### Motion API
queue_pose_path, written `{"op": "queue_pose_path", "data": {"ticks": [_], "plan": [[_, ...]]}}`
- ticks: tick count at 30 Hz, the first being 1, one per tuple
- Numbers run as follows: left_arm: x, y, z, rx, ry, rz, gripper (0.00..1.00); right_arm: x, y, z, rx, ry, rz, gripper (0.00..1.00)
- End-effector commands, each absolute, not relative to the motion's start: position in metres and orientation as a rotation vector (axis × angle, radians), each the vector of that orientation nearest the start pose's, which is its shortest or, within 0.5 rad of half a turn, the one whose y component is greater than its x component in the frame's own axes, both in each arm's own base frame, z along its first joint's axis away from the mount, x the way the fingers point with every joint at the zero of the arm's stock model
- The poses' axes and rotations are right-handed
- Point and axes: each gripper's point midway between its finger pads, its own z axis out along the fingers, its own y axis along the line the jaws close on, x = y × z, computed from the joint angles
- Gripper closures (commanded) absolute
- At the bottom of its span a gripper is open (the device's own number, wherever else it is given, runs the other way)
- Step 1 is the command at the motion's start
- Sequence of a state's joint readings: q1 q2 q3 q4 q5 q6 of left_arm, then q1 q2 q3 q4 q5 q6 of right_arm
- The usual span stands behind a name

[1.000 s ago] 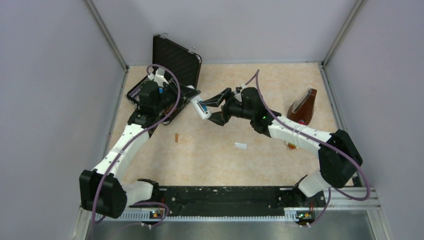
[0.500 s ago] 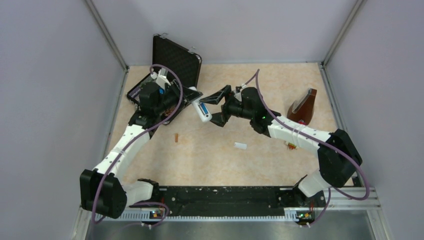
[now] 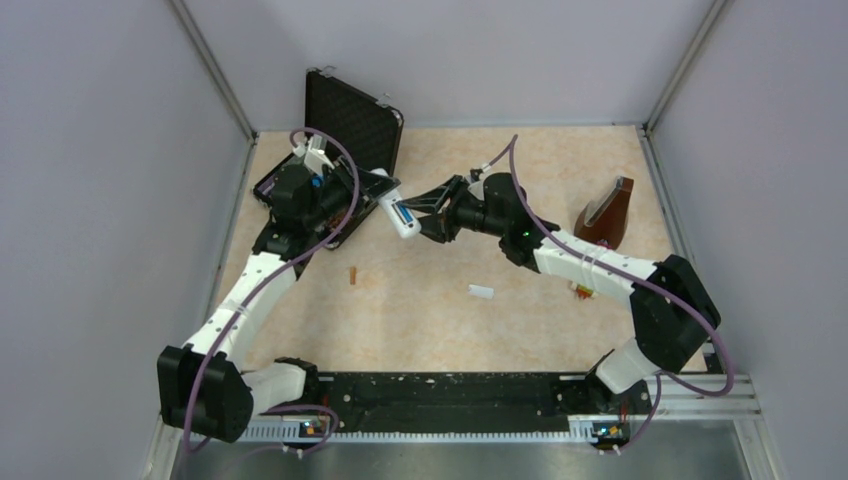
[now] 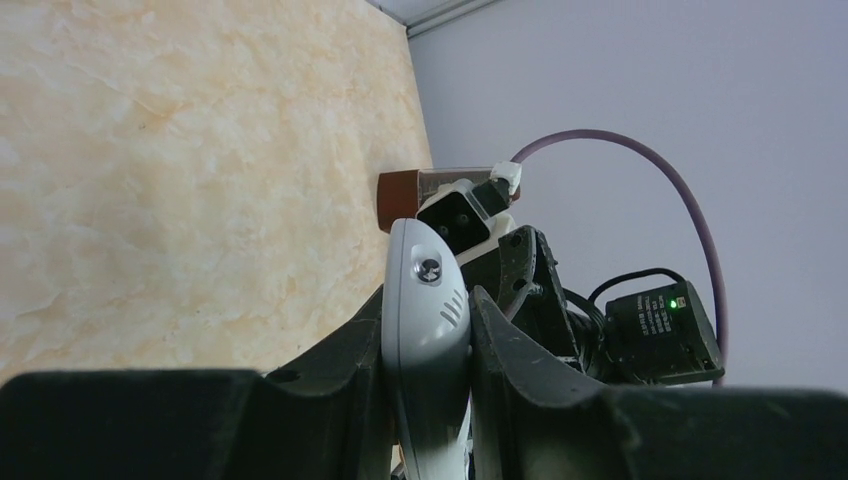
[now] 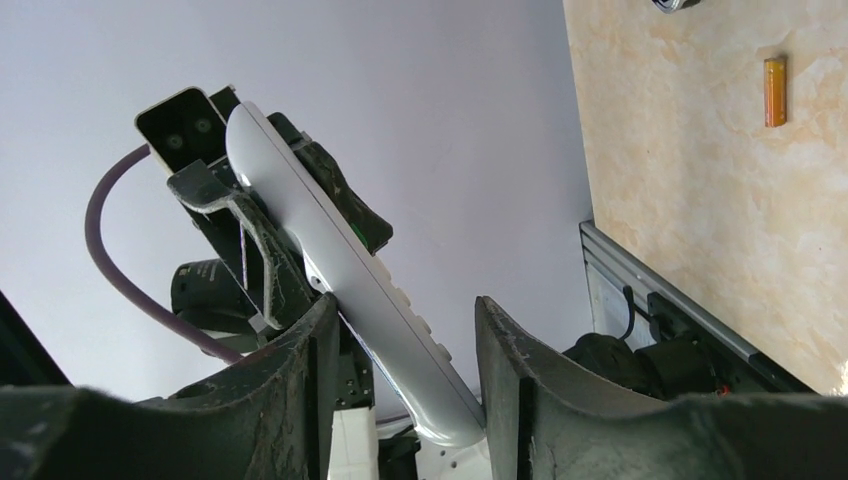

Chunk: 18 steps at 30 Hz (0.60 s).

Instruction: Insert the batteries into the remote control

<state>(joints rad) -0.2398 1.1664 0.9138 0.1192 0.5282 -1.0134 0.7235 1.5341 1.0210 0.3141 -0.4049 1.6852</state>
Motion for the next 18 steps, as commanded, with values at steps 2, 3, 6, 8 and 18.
{"op": "queue_pose_path", "data": {"ticks": [2, 3, 6, 8, 18], "plan": [[0.325, -0.208, 0.325, -0.157, 1.803, -1.329, 1.00, 0.286, 0.395, 0.290, 0.697, 2.140, 1.965, 0.59], [0.326, -0.208, 0.325, -0.167, 1.808, -1.323, 1.00, 0.286, 0.395, 0.289, 0.698, 2.141, 1.963, 0.60], [0.329, -0.206, 0.325, -0.198, 1.829, -1.306, 1.00, 0.286, 0.395, 0.286, 0.702, 2.142, 1.961, 0.65], [0.331, -0.205, 0.324, -0.222, 1.848, -1.299, 1.00, 0.286, 0.395, 0.285, 0.702, 2.143, 1.960, 0.70], [0.339, -0.197, 0.319, -0.279, 1.864, -1.261, 1.00, 0.286, 0.388, 0.286, 0.654, 2.143, 1.897, 0.17]]}}
